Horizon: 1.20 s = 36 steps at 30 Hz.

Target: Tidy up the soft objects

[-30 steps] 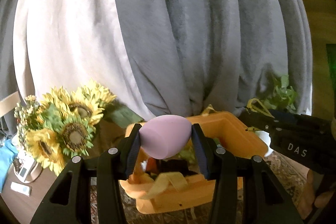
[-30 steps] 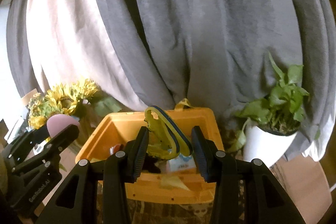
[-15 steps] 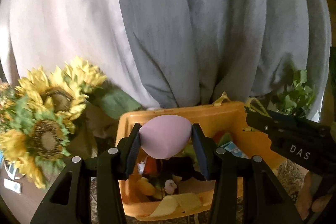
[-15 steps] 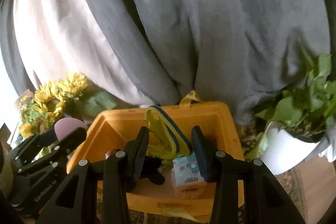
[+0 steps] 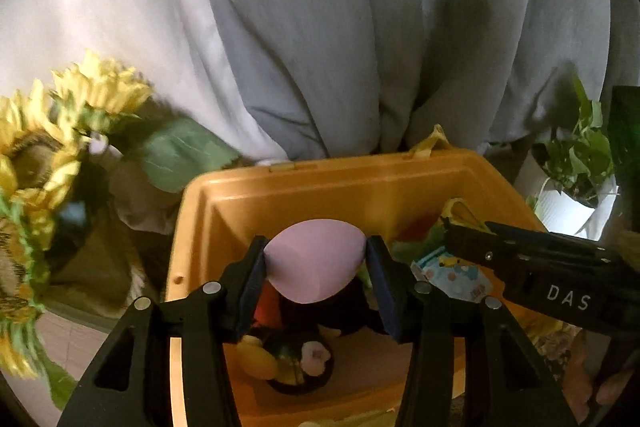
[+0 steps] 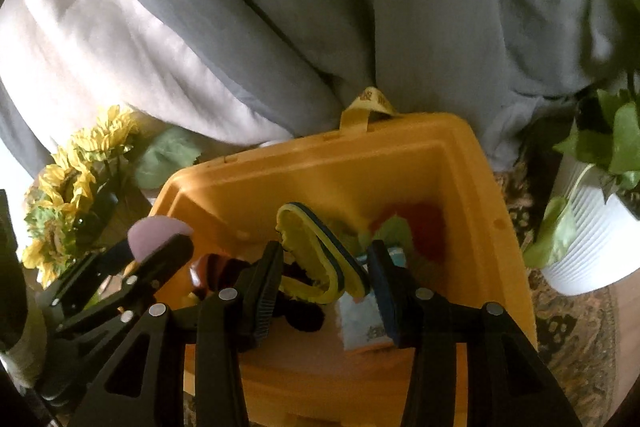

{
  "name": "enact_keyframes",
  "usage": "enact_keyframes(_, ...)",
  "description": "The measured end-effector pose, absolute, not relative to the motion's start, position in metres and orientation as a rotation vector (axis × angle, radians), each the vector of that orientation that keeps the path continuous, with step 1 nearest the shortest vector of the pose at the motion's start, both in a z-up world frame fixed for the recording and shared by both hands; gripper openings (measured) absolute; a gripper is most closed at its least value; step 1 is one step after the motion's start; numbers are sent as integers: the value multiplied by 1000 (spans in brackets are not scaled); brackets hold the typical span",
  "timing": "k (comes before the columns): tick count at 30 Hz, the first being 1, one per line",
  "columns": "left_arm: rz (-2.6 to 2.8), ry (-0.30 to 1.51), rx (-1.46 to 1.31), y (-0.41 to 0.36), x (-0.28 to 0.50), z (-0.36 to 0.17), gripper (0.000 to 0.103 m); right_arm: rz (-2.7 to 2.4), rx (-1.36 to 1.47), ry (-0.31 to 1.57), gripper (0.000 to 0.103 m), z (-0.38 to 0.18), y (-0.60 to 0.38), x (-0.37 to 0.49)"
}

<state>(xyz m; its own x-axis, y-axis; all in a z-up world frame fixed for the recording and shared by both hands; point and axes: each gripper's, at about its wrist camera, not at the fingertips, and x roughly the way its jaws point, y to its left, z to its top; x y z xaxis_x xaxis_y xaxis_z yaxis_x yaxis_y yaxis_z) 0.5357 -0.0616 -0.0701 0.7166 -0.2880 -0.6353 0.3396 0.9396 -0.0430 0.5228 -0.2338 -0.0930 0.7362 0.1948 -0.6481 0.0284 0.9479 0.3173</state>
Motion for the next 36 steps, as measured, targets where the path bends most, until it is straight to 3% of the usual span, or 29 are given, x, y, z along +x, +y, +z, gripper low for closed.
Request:
enact_keyframes(5,-345,684,88,-63,533,-70,59,81,333,763,51,-96,-236,523)
enact_keyframes(12,-304,654,88,-59,521,-60,64,37,312,749,60,-89,-239,516)
enact_keyframes(19,-240,608,79,-46,486,-40,68,5,244,701,63,-70,-229,490)
enact_keyframes(36,-35,357,151,-9,360,12,90,-112,40,467,89,-18,-185,362)
